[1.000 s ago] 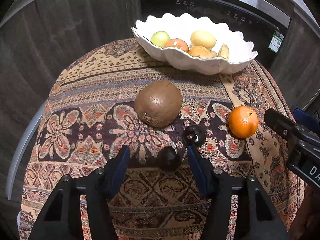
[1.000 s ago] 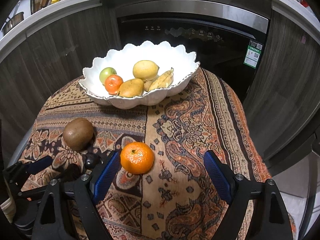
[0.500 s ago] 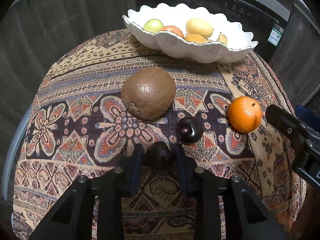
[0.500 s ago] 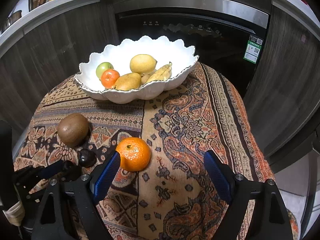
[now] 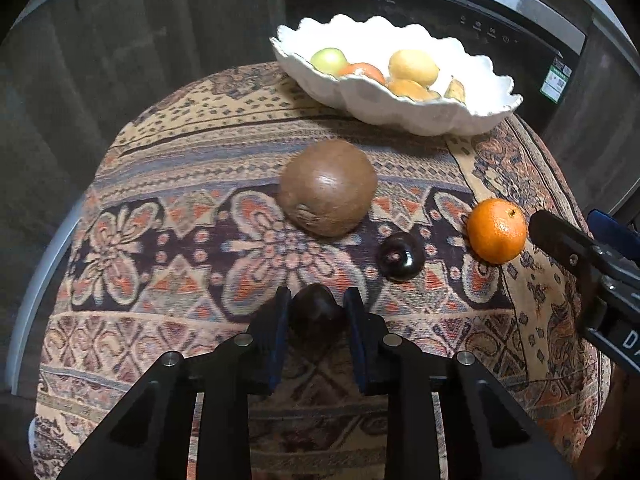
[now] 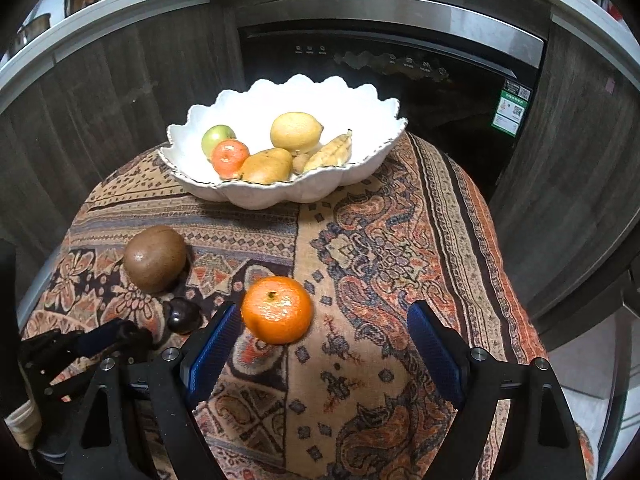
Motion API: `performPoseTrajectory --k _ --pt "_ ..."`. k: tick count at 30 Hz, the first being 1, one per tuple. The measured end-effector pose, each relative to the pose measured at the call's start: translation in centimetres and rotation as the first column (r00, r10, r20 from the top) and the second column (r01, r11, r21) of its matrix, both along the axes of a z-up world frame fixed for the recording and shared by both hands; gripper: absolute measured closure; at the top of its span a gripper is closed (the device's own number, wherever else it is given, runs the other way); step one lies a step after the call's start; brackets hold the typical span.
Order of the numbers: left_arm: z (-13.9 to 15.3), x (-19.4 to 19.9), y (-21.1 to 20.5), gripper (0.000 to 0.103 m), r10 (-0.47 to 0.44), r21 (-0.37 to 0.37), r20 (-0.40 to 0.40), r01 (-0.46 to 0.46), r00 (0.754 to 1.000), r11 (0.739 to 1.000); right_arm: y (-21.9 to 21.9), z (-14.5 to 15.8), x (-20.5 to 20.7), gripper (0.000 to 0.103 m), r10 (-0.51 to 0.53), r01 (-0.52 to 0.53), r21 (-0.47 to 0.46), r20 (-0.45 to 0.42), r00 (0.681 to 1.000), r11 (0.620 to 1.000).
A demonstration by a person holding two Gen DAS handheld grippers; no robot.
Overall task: Organize fruits
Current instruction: 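Grasp a dark plum with the left tool while the right tool approaches the other plum, then grasp the second dark plum with the right tool while the left tool holds its plum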
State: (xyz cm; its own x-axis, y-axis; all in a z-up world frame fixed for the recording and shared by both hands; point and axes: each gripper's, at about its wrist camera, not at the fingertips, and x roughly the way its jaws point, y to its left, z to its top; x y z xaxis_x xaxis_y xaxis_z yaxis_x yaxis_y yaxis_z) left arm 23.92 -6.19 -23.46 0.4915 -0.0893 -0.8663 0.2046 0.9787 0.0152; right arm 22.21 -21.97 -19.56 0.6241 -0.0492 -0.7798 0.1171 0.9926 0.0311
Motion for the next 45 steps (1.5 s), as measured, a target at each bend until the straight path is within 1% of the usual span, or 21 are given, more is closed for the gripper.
performPoseTrajectory --k 6,10,14,16,18,19,21,24,29,34,40,42,43,44,45 --pt "1.3 -0.3 2.4 0.076 0.035 0.009 0.041 -0.035 0.999 0.999 2.3 1.1 0.1 0.017 0.042 -0.042 -0.024 0.024 0.999 0.999" --pt "1.8 -0.4 4.7 0.076 0.083 0.017 0.066 -0.085 0.994 0.996 5.0 2.0 0.2 0.017 0.102 -0.099 -0.054 0.052 0.993 0.994" --pt "1.8 -0.2 7.0 0.076 0.130 0.013 0.073 -0.131 0.989 0.991 7.9 1.9 0.4 0.017 0.165 -0.160 -0.081 0.050 0.985 0.984" --pt "1.6 -0.1 7.8 0.076 0.147 0.008 0.071 -0.148 0.987 0.989 9.1 1.5 0.6 0.020 0.197 -0.193 -0.089 0.042 0.979 0.977" --pt "1.4 0.0 8.5 0.076 0.163 0.001 0.070 -0.163 0.984 0.987 9.9 1.1 0.7 0.029 0.219 -0.215 -0.093 0.029 0.975 0.972" --pt "1.3 0.0 8.7 0.076 0.168 -0.002 0.068 -0.168 0.983 0.986 10.2 0.7 1.0 0.031 0.229 -0.226 -0.090 0.018 0.973 0.970" --pt "1.1 0.1 9.2 0.076 0.177 -0.010 0.061 -0.177 0.982 0.984 10.5 -0.2 1.4 0.038 0.232 -0.231 -0.085 -0.003 0.973 0.969" --pt "0.9 0.3 9.5 0.076 0.185 -0.017 0.060 -0.185 0.981 0.983 10.3 -1.3 2.0 0.045 0.217 -0.219 -0.065 -0.039 0.975 0.974" --pt "0.9 0.4 9.8 0.076 0.193 -0.027 0.065 -0.192 0.979 0.981 10.4 -2.6 2.7 0.049 0.203 -0.207 -0.051 -0.077 0.976 0.977" --pt "0.7 0.6 10.3 0.076 0.201 -0.038 0.057 -0.199 0.978 0.979 10.8 -3.5 2.9 0.051 0.191 -0.196 -0.048 -0.096 0.977 0.979" --pt "0.6 0.7 10.4 0.076 0.203 -0.046 0.057 -0.200 0.978 0.979 10.5 -4.6 3.3 0.063 0.169 -0.174 -0.026 -0.132 0.977 0.984" --pt "0.6 0.7 10.3 0.076 0.200 -0.048 0.057 -0.197 0.978 0.979 10.5 -4.7 3.3 0.066 0.170 -0.174 -0.021 -0.128 0.977 0.985" --pt "0.6 0.7 10.3 0.076 0.199 -0.050 0.057 -0.196 0.978 0.979 10.6 -4.7 3.3 0.068 0.178 -0.181 -0.017 -0.127 0.976 0.983" --pt "0.6 0.7 10.3 0.076 0.199 -0.052 0.056 -0.196 0.978 0.979 10.7 -4.6 3.3 0.073 0.187 -0.191 -0.015 -0.125 0.974 0.982" --pt "0.6 0.7 10.2 0.076 0.199 -0.052 0.056 -0.196 0.978 0.979 10.8 -4.6 3.2 0.074 0.193 -0.196 -0.018 -0.124 0.973 0.980"
